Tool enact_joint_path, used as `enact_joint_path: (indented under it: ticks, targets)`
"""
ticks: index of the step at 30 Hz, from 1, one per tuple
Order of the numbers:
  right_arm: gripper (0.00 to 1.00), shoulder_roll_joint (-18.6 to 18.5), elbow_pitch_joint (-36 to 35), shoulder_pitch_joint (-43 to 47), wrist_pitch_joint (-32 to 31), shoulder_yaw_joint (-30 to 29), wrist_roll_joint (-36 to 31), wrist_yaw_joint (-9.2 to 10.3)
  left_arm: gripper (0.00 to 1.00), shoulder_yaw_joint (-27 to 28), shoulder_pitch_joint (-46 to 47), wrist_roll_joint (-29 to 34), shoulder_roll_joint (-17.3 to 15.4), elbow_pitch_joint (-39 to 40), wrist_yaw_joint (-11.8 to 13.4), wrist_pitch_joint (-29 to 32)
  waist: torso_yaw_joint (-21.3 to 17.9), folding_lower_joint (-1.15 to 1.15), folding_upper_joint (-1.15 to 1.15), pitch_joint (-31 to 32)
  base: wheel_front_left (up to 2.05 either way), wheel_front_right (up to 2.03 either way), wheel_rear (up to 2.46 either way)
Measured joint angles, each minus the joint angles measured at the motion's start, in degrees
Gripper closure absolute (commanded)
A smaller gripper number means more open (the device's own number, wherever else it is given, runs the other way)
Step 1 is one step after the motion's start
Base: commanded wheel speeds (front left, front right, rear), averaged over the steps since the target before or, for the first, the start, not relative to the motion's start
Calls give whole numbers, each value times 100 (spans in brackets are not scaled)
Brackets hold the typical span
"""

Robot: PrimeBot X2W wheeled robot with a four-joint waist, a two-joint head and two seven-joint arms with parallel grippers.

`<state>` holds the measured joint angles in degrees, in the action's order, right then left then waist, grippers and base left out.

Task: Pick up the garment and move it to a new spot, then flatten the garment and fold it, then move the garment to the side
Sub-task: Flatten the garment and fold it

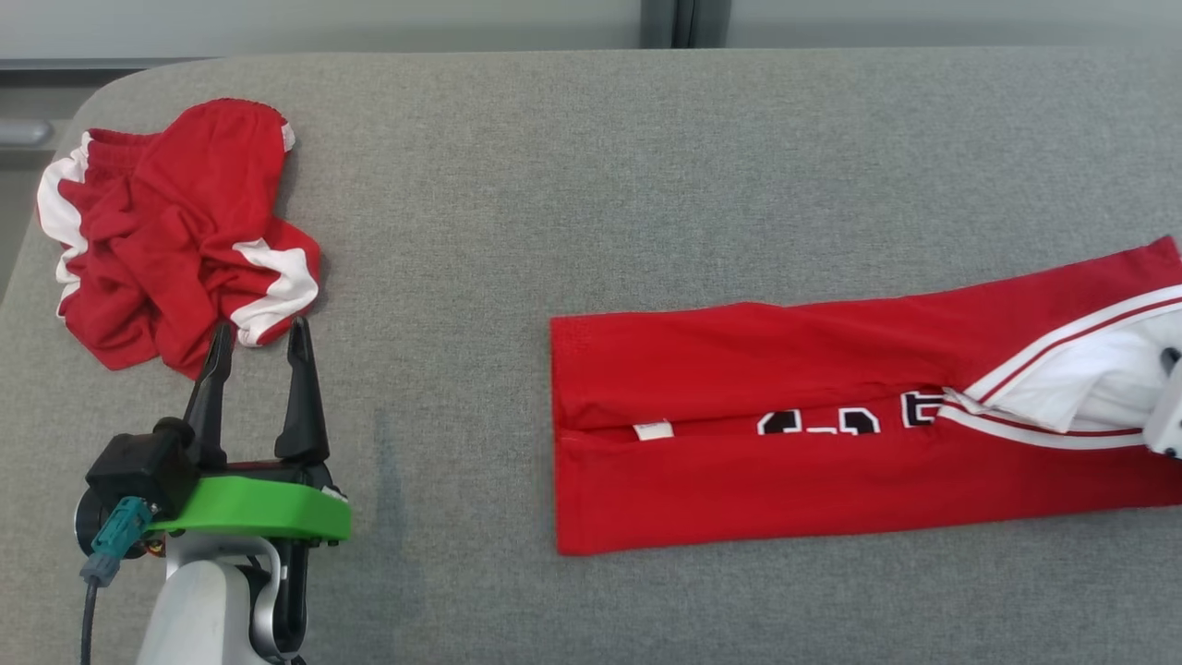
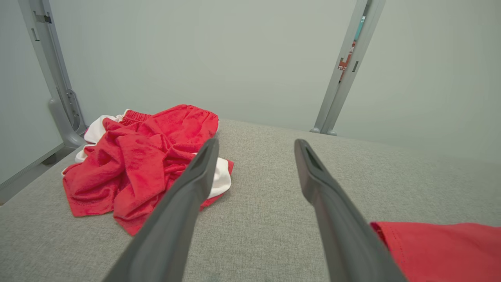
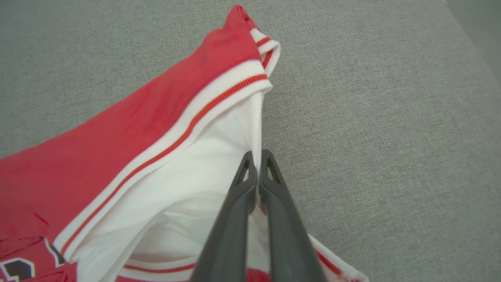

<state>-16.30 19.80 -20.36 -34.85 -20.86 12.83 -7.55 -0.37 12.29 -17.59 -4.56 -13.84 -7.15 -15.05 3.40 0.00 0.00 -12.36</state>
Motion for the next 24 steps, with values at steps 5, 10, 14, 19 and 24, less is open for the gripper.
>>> enact_joint_path:
  ticks: [5,10,14,19,24]
  targets:
    - [100,-218,-428,268,-69,-575,-267,1,0,-27,-35,11,15,8,-16,1,-63,0,0,98,0,0,0]
    - [100,-235,-923,538,-225,-795,-483,1,0,-46,-113,18,32,12,-16,0,-98,0,0,185,0,0,0]
    - [100,-69,-1388,688,-396,-454,-477,1,0,-91,-132,15,37,7,-18,0,-121,0,0,242,0,0,0]
    - [100,170,-1962,878,-547,563,-344,2,0,-149,-168,8,42,-15,-18,0,-94,0,0,317,0,0,0]
    - [100,349,-2162,812,-541,1735,-168,2,0,-163,-170,-4,36,-14,-22,0,-42,0,0,326,0,0,0]
